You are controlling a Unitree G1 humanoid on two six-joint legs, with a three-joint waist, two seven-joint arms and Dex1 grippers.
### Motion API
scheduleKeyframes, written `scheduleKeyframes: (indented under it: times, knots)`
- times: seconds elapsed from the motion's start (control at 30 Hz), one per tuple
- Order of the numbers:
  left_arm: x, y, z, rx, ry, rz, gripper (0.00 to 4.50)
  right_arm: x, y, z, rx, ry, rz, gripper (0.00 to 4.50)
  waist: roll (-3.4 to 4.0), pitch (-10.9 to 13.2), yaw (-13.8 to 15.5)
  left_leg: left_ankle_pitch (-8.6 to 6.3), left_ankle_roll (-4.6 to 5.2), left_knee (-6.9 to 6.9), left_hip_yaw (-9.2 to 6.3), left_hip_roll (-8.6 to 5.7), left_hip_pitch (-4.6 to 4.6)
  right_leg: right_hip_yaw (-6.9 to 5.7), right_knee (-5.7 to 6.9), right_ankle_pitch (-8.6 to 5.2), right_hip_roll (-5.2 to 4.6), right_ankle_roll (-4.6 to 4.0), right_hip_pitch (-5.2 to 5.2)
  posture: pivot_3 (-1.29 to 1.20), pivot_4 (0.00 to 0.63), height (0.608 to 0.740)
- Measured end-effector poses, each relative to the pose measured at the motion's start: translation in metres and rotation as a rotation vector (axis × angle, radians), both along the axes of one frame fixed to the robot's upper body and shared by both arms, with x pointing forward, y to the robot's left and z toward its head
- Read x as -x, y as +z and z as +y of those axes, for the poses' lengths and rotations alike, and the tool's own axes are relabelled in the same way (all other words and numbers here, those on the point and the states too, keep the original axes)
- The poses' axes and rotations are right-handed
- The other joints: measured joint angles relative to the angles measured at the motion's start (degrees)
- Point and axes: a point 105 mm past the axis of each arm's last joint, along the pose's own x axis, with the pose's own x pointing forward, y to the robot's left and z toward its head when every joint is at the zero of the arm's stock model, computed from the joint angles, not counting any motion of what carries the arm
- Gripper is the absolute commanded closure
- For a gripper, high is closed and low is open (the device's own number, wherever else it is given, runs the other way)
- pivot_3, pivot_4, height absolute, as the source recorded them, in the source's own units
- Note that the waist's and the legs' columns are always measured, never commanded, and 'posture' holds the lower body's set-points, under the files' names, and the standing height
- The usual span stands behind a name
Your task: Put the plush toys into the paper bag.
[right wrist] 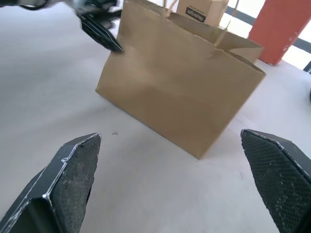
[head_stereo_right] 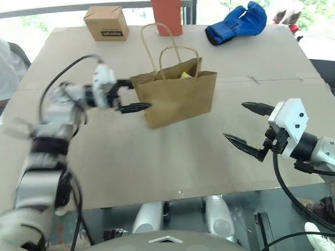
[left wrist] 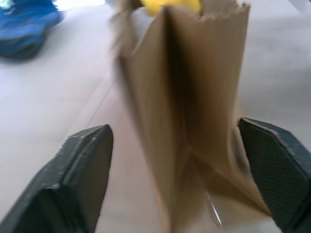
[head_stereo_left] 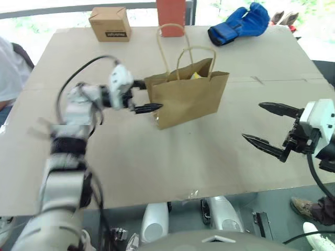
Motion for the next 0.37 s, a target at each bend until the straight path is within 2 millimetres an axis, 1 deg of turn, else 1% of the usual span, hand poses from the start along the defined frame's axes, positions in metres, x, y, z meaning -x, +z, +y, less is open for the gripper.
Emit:
scheduleKeyframes:
  times: [0.07,0.1,0.17,0.2,0.23,0.27,0.3,0.37]
  knots:
    - [0.022,-0.007,0.009,0.066,0.080,0.078,0.28,-0.002,0.000,-0.007,-0.010,-0.020,0.006,0.00,0.02,0.01,0.07,0.00,-0.01,0.00,-0.04,0.27,0.00,-0.08,-0.01,-0.01,0.01,0.00,0.00,0.00,0.150,0.714]
    - [0.038,-0.013,0.011,0.098,0.120,0.126,0.28,-0.002,0.000,-0.010,-0.018,-0.030,0.011,0.00,0.01,0.01,0.14,0.00,-0.01,0.00,-0.02,0.30,0.01,-0.08,-0.02,-0.01,0.01,-0.01,0.02,0.00,0.150,0.714]
    - [0.059,-0.021,0.014,0.141,0.181,0.205,0.28,-0.003,-0.002,-0.017,-0.030,-0.055,0.023,0.00,0.02,0.02,0.97,0.00,-0.04,0.02,-0.04,0.33,0.02,-0.18,-0.03,-0.02,0.01,-0.02,0.04,0.00,0.150,0.714]
    - [0.070,-0.022,0.015,0.163,0.215,0.229,0.28,-0.003,-0.002,-0.019,-0.032,-0.062,0.024,0.00,0.03,0.02,1.35,0.01,-0.04,0.07,0.01,0.37,0.04,-0.19,-0.04,-0.13,0.01,-0.19,0.06,0.00,0.150,0.714]
    - [0.087,-0.026,0.016,0.177,0.254,0.255,0.28,-0.003,-0.006,-0.024,-0.029,-0.082,0.038,0.00,0.04,0.01,1.68,0.00,-0.04,0.12,0.06,0.38,0.12,-0.19,-0.05,-0.15,-0.03,-0.20,0.17,0.00,0.150,0.714]
    - [0.094,-0.028,0.016,0.177,0.269,0.264,0.28,-0.003,-0.009,-0.027,-0.027,-0.090,0.051,0.00,0.06,0.00,1.87,0.00,-0.05,0.15,0.18,0.42,0.14,-0.26,-0.05,-0.22,-0.10,-0.12,0.23,0.00,0.150,0.714]
    - [0.108,-0.033,0.017,0.174,0.304,0.291,0.28,-0.003,-0.015,-0.032,-0.020,-0.105,0.076,0.00,0.06,-0.01,1.92,0.00,-0.05,0.16,0.29,0.44,0.14,-0.24,-0.07,-0.25,-0.17,-0.08,0.23,0.00,0.150,0.714]
    - [0.119,-0.039,0.017,0.170,0.336,0.314,0.28,-0.004,-0.021,-0.040,-0.025,-0.136,0.110,0.00,0.11,-0.03,2.35,-0.01,-0.07,0.19,0.39,0.43,0.16,-0.29,-0.08,-0.25,-0.30,-0.07,0.21,0.00,0.150,0.714]
